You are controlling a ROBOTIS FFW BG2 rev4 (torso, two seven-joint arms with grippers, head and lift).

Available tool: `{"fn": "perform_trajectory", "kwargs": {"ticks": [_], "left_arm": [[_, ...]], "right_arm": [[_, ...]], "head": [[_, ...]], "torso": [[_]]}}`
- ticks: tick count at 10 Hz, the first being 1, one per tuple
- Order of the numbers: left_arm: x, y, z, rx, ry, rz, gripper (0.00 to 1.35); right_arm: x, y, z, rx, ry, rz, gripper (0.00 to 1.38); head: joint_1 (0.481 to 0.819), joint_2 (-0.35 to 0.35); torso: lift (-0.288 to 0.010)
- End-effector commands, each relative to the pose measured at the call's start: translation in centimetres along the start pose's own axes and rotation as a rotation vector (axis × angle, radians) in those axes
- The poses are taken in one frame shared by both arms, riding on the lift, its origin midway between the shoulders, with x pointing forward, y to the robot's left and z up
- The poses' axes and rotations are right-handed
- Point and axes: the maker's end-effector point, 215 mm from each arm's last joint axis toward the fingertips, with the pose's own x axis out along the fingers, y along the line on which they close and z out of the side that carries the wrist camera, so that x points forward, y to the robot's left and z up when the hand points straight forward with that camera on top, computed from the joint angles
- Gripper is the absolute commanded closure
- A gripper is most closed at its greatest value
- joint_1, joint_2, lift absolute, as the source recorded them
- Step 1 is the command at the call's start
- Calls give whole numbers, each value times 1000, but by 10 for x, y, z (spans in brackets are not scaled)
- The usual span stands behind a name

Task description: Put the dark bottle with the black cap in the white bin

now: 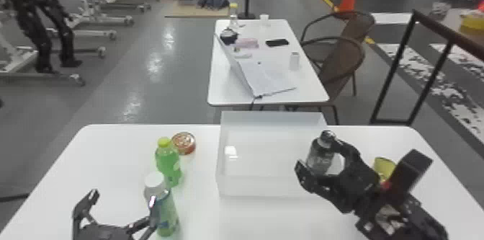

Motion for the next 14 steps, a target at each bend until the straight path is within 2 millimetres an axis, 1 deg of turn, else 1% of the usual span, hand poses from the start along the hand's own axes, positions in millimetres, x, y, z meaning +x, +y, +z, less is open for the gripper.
{"fn": "perform_trajectory", "kwargs": {"ticks": [1,2,3,4,5,6,7,12,14], "left_arm": [[-1,0,1,-4,-7,4,94],[-1,0,1,-4,-10,3,94],[-2,2,2,-2,-13,7,94],[-4,4,1,-3,-11,15,94],[-5,8,1,-5,-11,24,93],[-7,9,0,1,-10,26,93],[-6,9,1,2,-13,25,93],[-5,6,2,2,-15,20,93],[-5,6,3,2,-17,19,93]], "right_arm": [[-25,4,-27,25,43,-18,94],[-44,3,-42,32,67,-42,94],[-67,-4,-51,40,69,-120,94],[-91,-15,-50,42,38,-234,96],[-110,-22,-50,36,19,-313,94],[-125,-27,-50,28,11,-382,96],[-129,-28,-50,28,4,-403,96],[-125,-29,-50,19,4,-402,99],[-121,-29,-45,-2,0,-395,99]], "head": [[549,0],[549,0],[549,0],[549,0],[549,0],[549,0],[549,0],[549,0],[549,0]], "torso": [[-100],[-100],[-100],[-100],[-100],[-100],[-100],[-100],[-100]]}}
